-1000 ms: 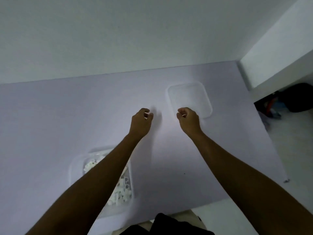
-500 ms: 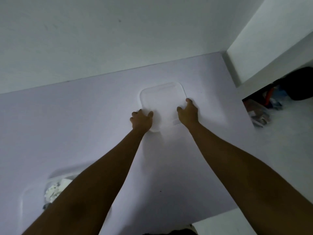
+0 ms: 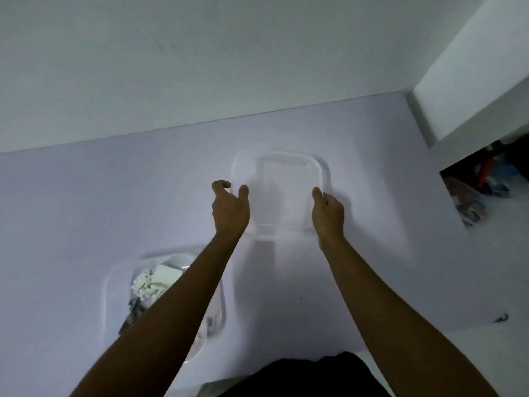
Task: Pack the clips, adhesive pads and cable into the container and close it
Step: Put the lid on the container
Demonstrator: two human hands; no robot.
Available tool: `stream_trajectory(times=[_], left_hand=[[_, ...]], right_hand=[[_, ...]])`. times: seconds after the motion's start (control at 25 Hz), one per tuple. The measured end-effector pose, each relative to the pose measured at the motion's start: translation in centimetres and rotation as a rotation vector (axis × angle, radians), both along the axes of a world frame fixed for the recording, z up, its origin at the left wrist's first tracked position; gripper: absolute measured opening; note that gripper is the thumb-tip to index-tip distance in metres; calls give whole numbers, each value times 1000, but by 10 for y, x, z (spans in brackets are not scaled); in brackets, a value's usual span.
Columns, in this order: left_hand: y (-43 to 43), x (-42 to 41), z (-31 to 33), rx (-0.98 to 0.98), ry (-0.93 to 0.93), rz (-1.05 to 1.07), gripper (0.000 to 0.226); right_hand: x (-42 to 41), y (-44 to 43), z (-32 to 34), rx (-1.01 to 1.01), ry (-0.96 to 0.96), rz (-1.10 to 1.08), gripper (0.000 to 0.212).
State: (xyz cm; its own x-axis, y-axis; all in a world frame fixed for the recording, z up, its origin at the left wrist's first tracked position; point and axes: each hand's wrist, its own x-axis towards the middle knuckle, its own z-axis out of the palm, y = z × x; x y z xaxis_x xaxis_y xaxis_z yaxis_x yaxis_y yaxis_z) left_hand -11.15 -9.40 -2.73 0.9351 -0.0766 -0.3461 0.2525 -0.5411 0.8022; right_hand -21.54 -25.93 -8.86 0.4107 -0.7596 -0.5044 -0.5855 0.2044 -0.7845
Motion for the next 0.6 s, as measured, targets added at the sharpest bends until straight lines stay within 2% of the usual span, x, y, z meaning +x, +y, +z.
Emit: stream_trajectory(times=[0.12, 0.28, 0.44, 0.6], left_hand=[[84, -9, 23, 74, -72, -7, 43], [210, -21, 16, 217, -91, 14, 57], [311, -48, -7, 269, -129, 56, 51], [355, -72, -18, 299, -62, 87, 46]], right_hand=[[-7, 81, 17, 1, -88, 45, 31], [-19, 188, 31, -15, -156, 202, 41], [-34, 270, 17, -118, -115, 359, 34], [-51, 309, 1, -183, -50, 448, 39]])
